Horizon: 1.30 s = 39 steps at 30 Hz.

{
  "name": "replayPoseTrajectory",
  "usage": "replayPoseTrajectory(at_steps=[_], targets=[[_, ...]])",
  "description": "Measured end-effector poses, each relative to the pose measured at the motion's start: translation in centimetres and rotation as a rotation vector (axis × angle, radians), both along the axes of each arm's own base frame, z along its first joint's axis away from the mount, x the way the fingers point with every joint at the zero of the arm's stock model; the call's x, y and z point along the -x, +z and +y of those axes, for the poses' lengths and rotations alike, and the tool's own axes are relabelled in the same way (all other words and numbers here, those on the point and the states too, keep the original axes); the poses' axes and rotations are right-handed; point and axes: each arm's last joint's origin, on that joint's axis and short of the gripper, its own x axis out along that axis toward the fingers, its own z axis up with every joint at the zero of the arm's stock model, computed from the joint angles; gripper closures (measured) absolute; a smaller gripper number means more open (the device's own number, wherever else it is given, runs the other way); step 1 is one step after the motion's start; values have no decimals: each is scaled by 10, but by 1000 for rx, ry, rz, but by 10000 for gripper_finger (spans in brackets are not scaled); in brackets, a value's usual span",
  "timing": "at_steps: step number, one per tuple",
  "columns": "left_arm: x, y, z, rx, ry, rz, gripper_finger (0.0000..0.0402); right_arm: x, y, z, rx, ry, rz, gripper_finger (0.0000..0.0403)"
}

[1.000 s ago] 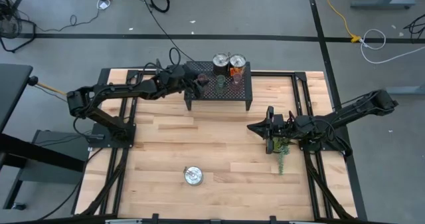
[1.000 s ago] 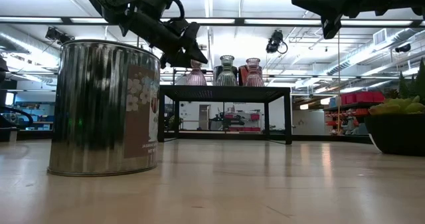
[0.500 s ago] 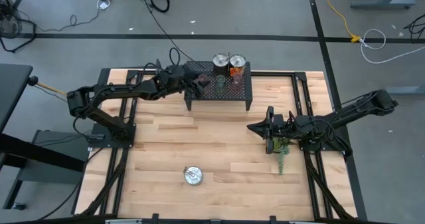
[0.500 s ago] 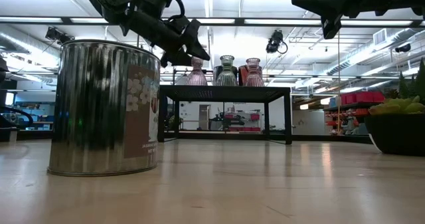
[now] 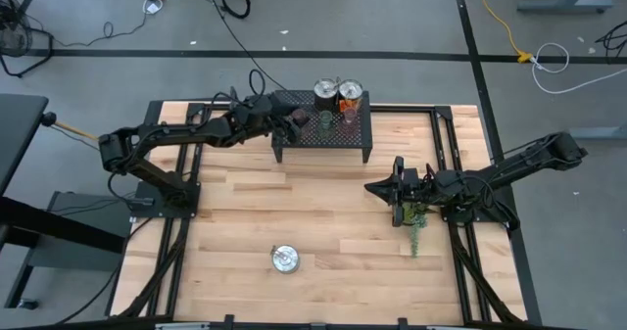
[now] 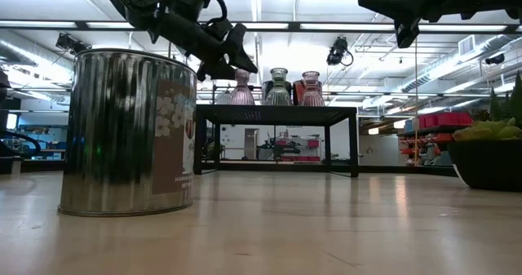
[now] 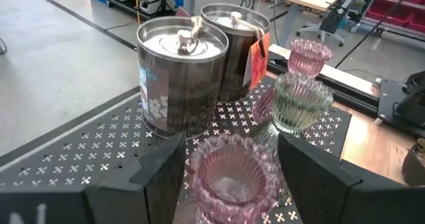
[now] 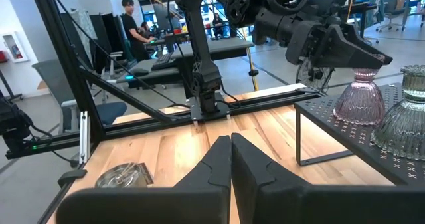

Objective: Pick & Place candle stick holders
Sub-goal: Put the pink candle holder on the shelf, then put the brown scented candle on the shelf

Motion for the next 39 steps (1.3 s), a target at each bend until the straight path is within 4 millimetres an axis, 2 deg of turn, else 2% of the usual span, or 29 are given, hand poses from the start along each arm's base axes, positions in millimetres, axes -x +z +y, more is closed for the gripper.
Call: replayPoseTrajectory(at_steps=[4,10,18,24,30,34,39], targets=[[3,16,-2,-32,-8,-39,158,0,0,0,3,0,4,395],[21,42,-11,-49,-15,-66,158,0,-1,0,3,0,8,395],[47,54,-39,45,-201,37,158,0,-1,0,-1,-1,7,395],[55,46,-81,122,-451,200,158,0,0,0,-4,-1,4,395],[54,29,-141,162,-759,280,158,0,0,0,-22,-1,2,395],[59,15,-181,130,-778,342,158,0,-1,1,-22,18,5,395],[75,-1,-225,76,-758,381,158,0,-1,1,-22,27,4,395]])
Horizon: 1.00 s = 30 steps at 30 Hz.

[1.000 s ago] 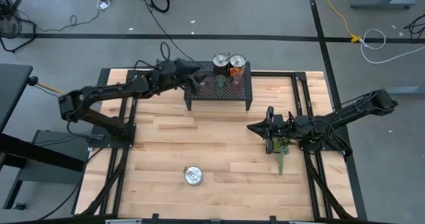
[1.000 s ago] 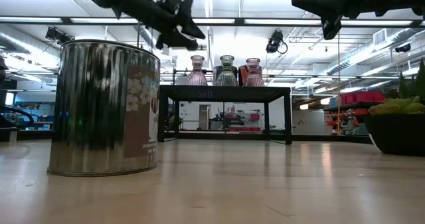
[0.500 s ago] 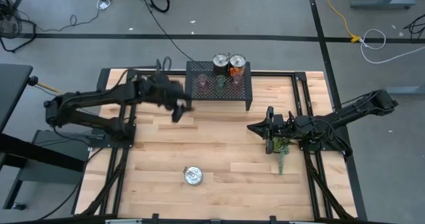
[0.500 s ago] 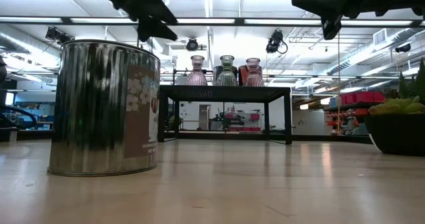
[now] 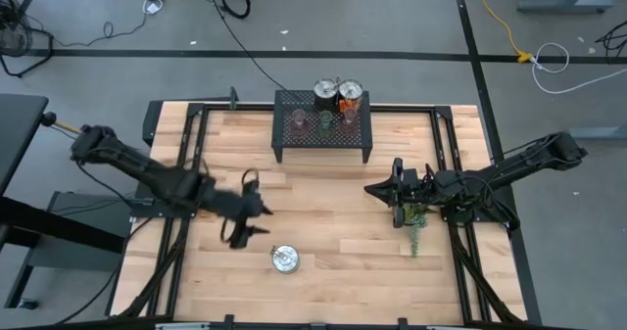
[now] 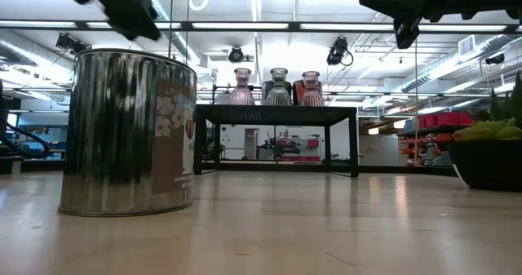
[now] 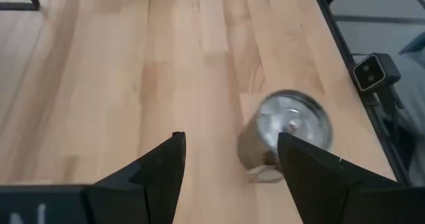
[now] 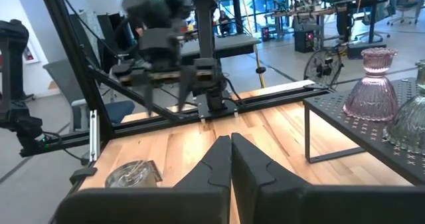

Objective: Pick & Place candle stick holders
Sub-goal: Put the brown scented candle on the shelf

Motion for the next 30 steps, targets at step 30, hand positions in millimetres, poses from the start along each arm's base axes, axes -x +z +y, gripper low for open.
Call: replayPoseTrajectory(at_steps=[30], targets=[[97,-97,-75,115,208,-442,156,0,0,0,-7,-3,1,395]])
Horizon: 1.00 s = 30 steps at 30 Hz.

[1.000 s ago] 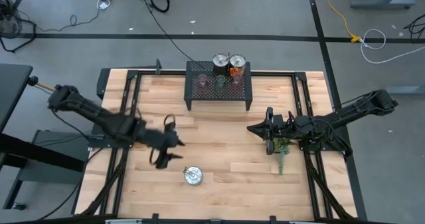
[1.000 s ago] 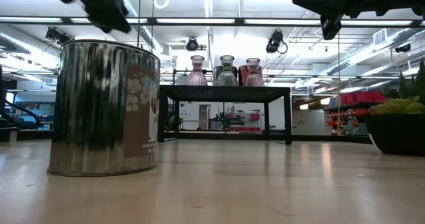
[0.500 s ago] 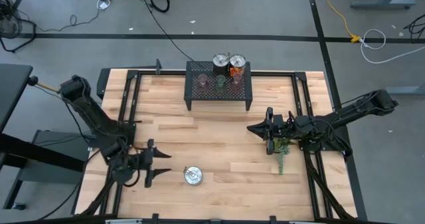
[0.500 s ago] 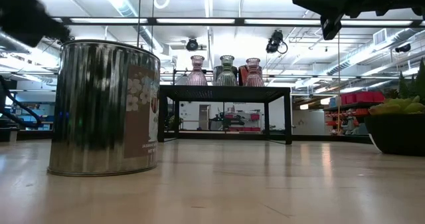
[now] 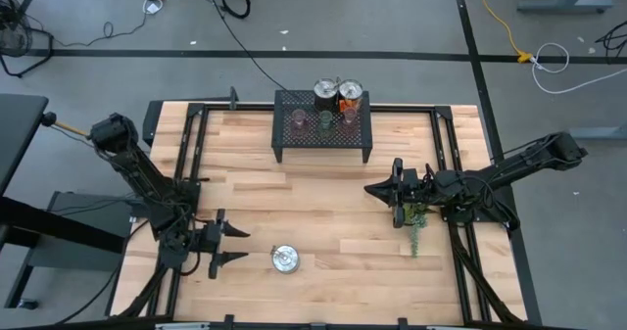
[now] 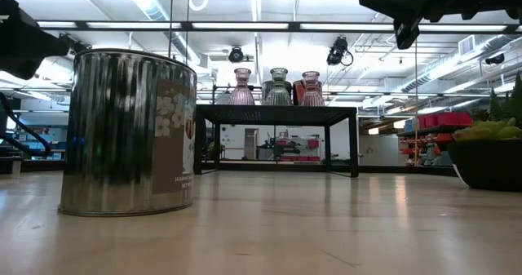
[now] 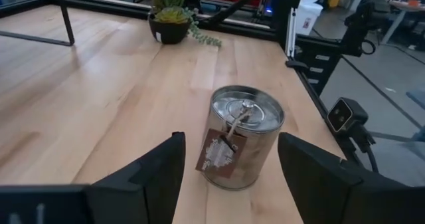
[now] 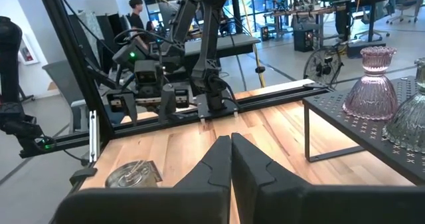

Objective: Pick & Place candle stick holders
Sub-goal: Put the brown scented candle on the shelf

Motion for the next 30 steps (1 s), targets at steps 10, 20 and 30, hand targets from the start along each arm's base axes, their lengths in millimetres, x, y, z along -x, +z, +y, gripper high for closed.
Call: replayPoseTrajectory(at_steps=[10,20,30], targets=[[0,-1,-1,32,-36,19,69,0,0,0,0,-1,1,395],[0,-1,-1,29,-36,20,10,0,0,0,0,0,1,395],[-5,-38,-7,-88,48,86,5,0,0,0,0,0,1,395]])
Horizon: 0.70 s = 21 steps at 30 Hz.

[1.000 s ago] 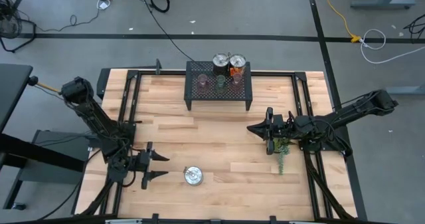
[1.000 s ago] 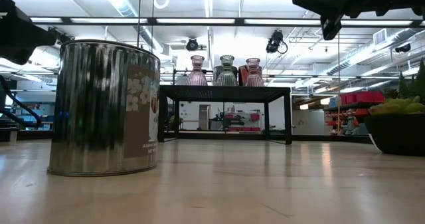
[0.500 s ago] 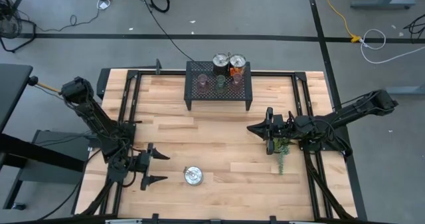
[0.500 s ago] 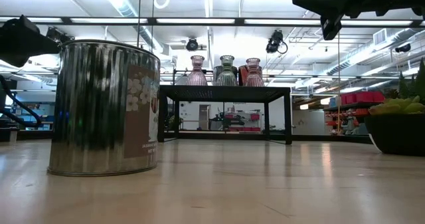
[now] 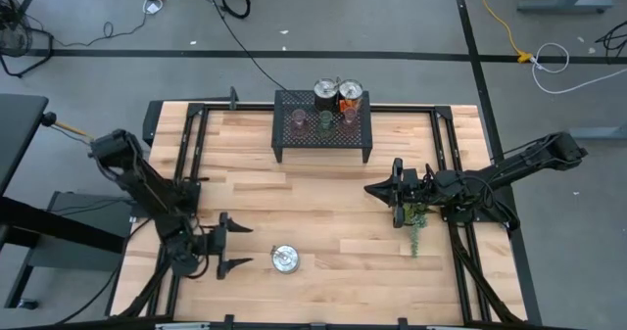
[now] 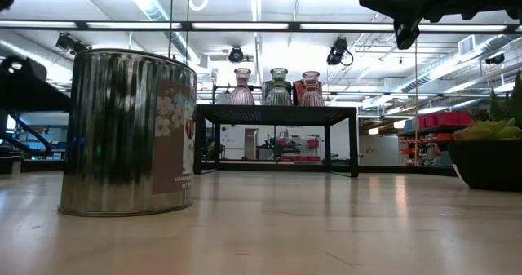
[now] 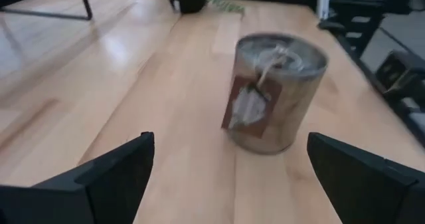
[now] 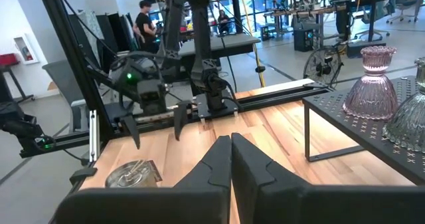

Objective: Pick & Place candle stick holders
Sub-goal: Put the brown scented candle on the shelf

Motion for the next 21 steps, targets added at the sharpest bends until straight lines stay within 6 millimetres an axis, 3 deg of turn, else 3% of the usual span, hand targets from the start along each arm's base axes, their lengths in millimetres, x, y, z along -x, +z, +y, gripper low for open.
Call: replayPoseTrajectory(at_steps=[13,21], targets=[[-9,-34,-14,7,25,-45,2,0,0,0,0,0,0,395],[-32,-33,-31,-85,-8,-27,2,0,-1,0,2,0,5,395]])
